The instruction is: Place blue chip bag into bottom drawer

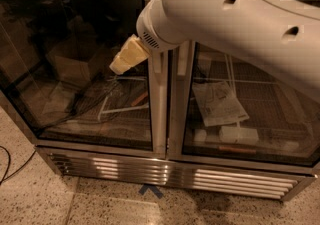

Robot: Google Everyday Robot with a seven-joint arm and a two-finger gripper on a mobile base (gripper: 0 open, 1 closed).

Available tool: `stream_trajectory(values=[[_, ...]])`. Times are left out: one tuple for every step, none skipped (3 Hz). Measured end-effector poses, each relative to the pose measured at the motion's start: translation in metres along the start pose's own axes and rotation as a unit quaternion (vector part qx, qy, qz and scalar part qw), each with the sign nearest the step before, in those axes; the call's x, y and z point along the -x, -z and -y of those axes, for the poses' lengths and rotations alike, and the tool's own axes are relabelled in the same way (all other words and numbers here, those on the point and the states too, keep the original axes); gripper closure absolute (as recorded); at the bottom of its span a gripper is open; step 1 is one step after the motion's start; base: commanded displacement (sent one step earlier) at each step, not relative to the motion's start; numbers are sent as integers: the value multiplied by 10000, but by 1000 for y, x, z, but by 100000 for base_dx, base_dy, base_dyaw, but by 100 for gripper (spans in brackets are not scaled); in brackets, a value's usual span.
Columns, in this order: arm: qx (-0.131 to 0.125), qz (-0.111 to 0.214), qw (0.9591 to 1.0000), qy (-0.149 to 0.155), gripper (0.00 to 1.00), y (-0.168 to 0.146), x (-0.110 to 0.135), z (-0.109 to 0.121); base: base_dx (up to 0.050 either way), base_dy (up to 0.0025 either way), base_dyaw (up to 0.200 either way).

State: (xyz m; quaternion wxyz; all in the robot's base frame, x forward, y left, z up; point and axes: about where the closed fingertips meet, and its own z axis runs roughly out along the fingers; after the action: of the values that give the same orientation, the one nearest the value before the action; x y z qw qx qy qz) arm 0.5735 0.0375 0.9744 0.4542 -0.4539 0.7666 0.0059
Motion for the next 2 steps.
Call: stream_trajectory(values=[[-100,-58,9998,-133,0,19,-14,8,0,0,0],[-330,-101,9989,-306,0,39,-29,16,0,0,0]])
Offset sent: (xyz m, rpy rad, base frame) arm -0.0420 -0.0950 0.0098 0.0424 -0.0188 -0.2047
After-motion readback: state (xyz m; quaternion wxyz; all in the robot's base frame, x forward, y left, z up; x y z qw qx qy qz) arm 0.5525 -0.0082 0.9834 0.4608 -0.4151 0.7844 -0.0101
